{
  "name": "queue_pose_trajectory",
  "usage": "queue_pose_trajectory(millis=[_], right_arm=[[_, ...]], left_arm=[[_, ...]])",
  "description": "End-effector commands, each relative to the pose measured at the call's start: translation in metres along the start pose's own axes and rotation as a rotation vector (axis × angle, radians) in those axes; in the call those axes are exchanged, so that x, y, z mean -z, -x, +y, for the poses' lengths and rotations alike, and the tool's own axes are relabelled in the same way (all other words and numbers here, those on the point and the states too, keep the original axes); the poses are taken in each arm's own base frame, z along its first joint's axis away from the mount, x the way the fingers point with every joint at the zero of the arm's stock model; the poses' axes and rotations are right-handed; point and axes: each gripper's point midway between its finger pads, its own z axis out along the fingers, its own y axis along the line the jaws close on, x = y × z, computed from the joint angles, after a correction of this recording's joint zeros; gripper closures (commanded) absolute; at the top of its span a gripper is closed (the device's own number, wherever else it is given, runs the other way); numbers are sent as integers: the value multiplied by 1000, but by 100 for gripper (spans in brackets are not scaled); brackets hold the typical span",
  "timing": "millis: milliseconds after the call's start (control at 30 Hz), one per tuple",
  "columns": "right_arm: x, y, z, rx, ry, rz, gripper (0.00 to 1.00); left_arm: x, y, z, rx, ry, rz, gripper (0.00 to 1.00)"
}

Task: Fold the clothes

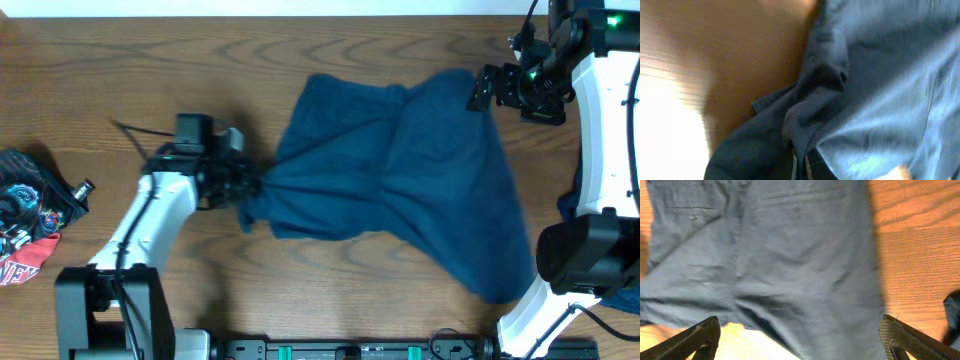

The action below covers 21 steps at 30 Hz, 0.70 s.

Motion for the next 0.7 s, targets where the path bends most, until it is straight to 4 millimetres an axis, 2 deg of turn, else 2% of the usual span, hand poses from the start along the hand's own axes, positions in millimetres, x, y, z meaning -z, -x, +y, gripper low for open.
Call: queue_pose_trajectory(millis=[0,133,267,400,600,633,667], right_arm=[[16,1,6,35,13,-44,1],[16,3,7,37,14,-55,1],[16,4,7,38,14,-59,1],[16,4,7,42,13,-58,1],[16,5,7,57,13,-61,1],[16,5,7,57,13,-61,1],[16,5,7,57,13,-60,1]], left_arm=[[18,38,27,74,59,-119,94],[41,77,40,90,47,-255,94],[68,117,40,66,28,-396,94],[101,151,31,34,11,-511,91],[143,183,7,-41,-8,-622,84],[149,188,3,-48,-12,-640,83],[154,191,0,-52,-14,-651,76]])
